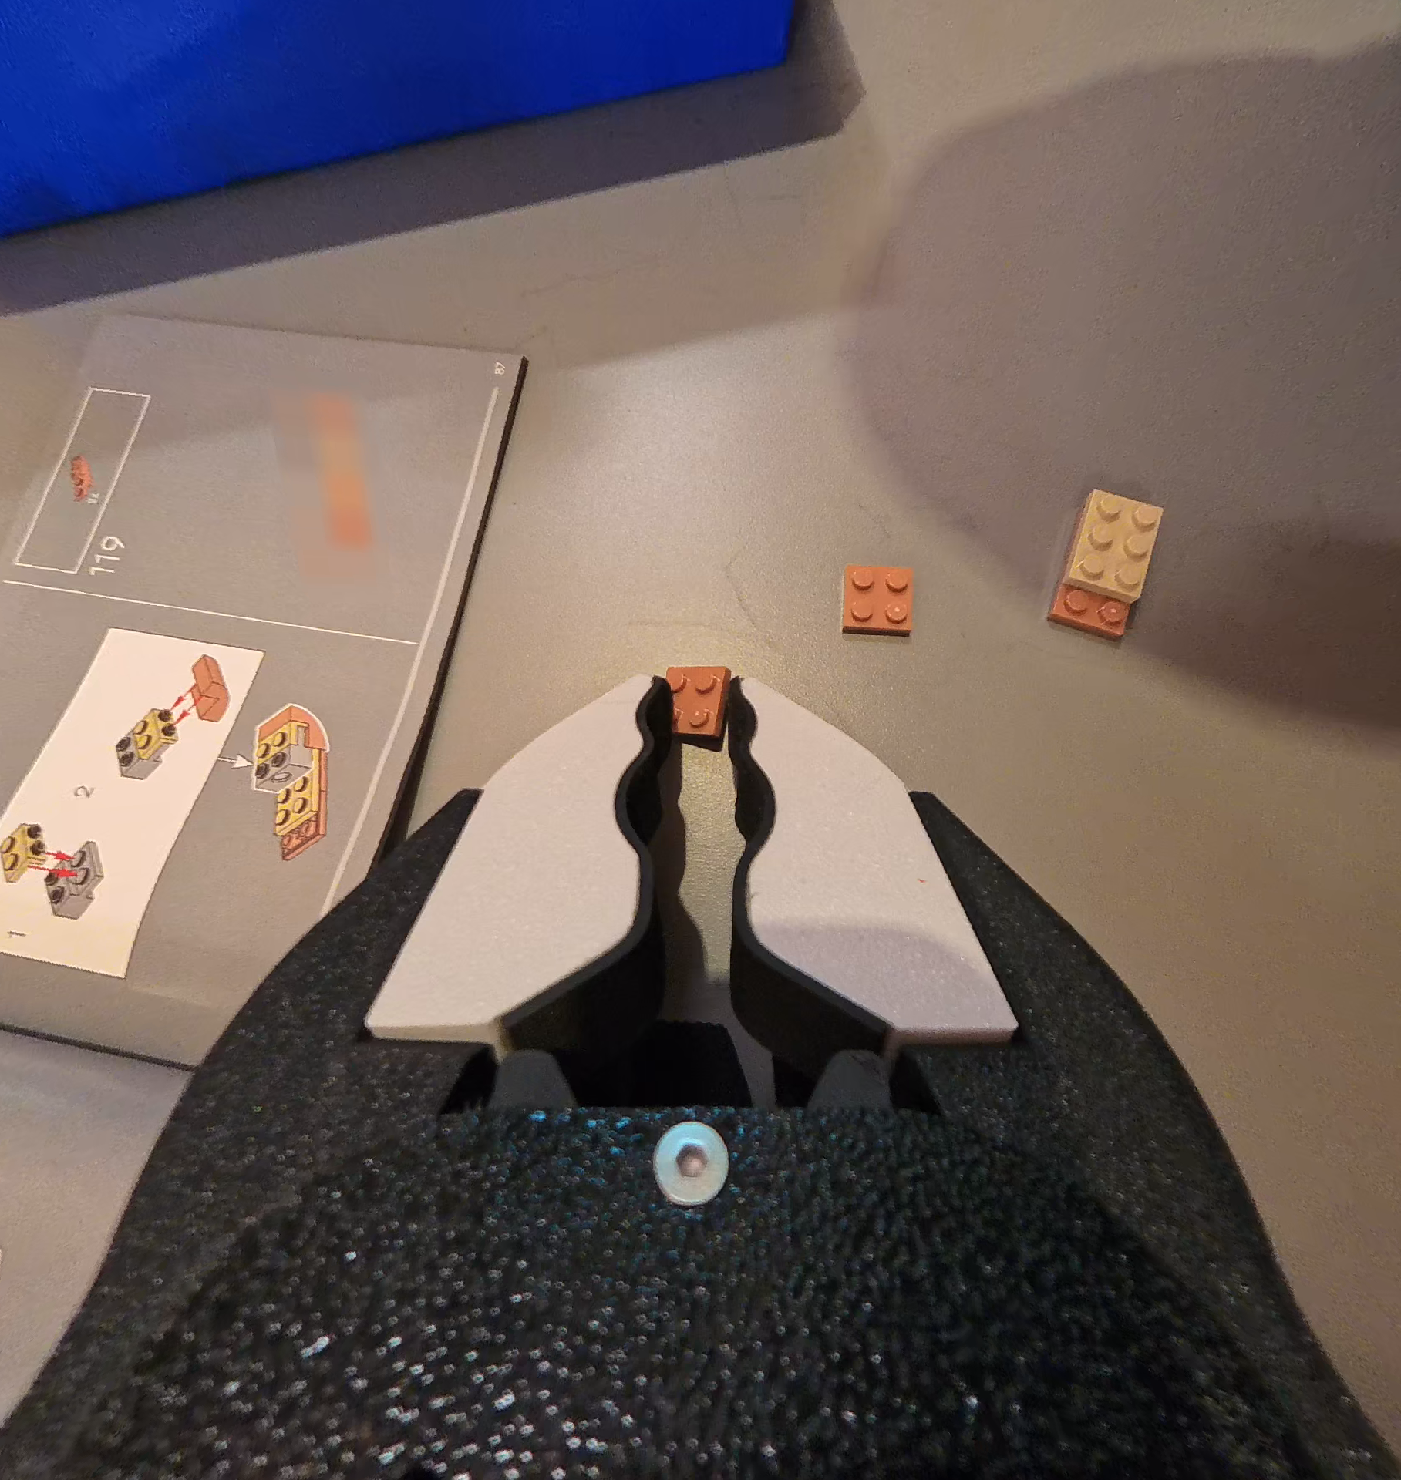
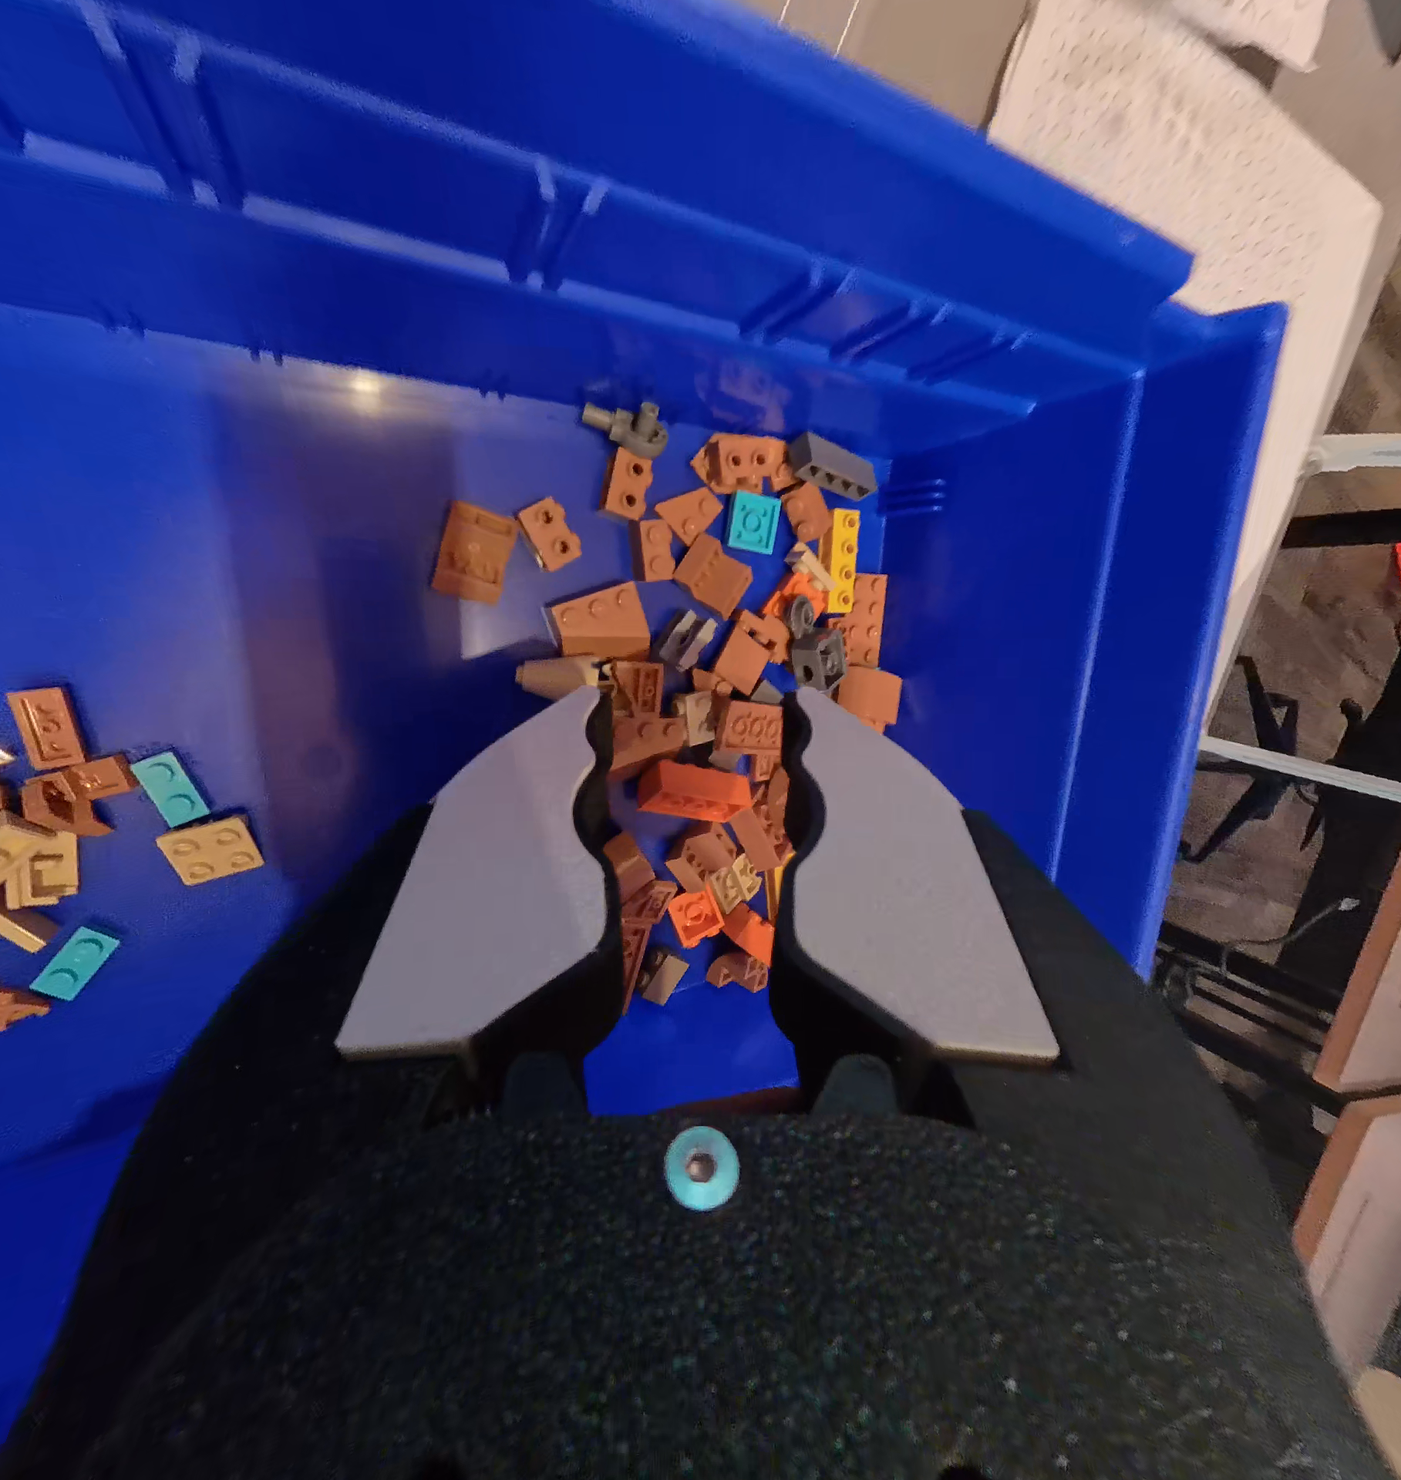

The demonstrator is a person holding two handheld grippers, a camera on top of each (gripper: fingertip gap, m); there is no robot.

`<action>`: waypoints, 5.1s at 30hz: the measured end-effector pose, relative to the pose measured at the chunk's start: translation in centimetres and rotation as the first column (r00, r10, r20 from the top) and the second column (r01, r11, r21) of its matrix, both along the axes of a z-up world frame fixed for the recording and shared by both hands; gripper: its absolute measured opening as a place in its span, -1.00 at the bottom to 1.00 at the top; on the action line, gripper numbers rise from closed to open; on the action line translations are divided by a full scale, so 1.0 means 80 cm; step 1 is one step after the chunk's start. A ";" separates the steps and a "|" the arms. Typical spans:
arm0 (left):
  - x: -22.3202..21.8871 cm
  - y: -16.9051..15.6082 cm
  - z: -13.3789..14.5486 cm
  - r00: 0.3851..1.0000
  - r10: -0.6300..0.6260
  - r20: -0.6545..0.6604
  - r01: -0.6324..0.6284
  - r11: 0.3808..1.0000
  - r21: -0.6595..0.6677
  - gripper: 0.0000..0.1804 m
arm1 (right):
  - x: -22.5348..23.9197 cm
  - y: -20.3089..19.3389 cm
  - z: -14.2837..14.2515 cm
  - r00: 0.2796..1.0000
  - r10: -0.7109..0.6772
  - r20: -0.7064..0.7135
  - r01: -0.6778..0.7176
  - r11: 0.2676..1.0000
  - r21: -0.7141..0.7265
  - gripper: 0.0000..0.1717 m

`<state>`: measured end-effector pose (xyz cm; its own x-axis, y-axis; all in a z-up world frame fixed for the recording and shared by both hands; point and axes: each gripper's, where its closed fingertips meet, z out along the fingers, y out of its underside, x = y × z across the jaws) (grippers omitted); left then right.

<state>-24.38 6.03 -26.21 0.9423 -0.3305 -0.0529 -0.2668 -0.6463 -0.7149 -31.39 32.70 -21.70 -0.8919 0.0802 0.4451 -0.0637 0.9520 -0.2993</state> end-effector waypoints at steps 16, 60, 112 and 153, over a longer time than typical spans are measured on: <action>-0.001 0.000 0.000 1.000 0.006 0.015 -0.006 1.000 -0.007 -0.83 | -0.005 0.019 0.039 0.998 -0.029 0.048 0.029 1.000 -0.009 -0.51; -0.002 0.000 -0.001 1.000 0.019 0.020 -0.019 1.000 -0.010 -0.83 | -0.055 0.039 0.018 0.982 -0.173 -0.074 0.181 0.975 0.126 -0.94; -0.003 -0.001 -0.001 0.999 0.025 0.028 -0.025 1.000 -0.015 -0.83 | -0.086 0.046 0.018 0.952 -0.284 -0.115 0.286 0.958 0.009 -0.80; -0.003 -0.001 -0.001 0.999 0.032 0.027 -0.032 0.999 -0.014 -0.83 | -0.072 0.053 0.003 0.941 -0.339 0.006 0.328 0.915 0.234 -0.87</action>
